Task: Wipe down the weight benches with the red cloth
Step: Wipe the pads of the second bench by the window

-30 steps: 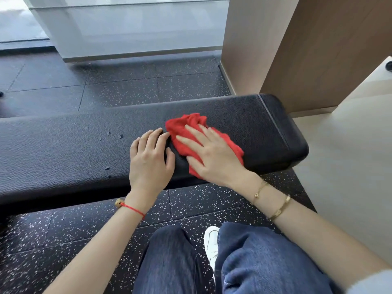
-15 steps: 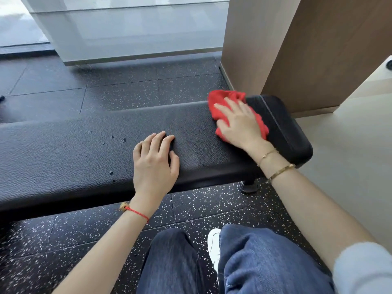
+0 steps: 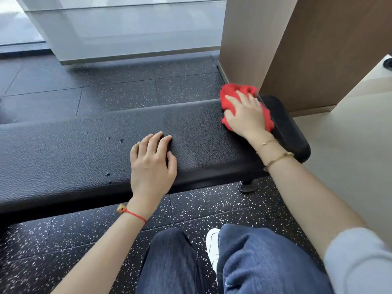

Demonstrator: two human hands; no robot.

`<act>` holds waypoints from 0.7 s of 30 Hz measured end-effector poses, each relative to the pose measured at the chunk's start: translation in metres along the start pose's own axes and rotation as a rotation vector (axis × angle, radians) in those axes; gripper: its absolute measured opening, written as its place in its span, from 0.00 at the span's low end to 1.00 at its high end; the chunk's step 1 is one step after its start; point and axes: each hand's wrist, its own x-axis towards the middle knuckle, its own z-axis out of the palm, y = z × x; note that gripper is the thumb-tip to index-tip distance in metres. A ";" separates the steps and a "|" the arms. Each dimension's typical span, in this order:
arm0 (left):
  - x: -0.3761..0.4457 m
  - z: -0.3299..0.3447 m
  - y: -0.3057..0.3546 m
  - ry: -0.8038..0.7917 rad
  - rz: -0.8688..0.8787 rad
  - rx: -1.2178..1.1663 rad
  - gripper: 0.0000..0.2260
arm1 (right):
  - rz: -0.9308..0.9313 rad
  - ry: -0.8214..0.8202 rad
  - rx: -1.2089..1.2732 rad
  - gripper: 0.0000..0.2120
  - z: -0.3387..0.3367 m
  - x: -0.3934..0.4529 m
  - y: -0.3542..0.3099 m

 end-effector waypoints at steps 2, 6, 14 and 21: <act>0.000 0.000 0.000 0.003 -0.004 -0.003 0.18 | -0.141 -0.037 0.001 0.25 0.010 -0.005 -0.036; 0.001 0.001 -0.003 -0.010 0.001 -0.004 0.18 | -0.436 -0.104 0.062 0.25 0.014 -0.053 -0.062; -0.001 0.002 -0.004 -0.004 0.008 -0.011 0.18 | -0.115 0.050 0.017 0.23 -0.013 -0.067 0.051; -0.001 -0.003 -0.001 -0.036 -0.003 -0.021 0.18 | -0.045 0.084 0.007 0.25 -0.008 -0.094 0.037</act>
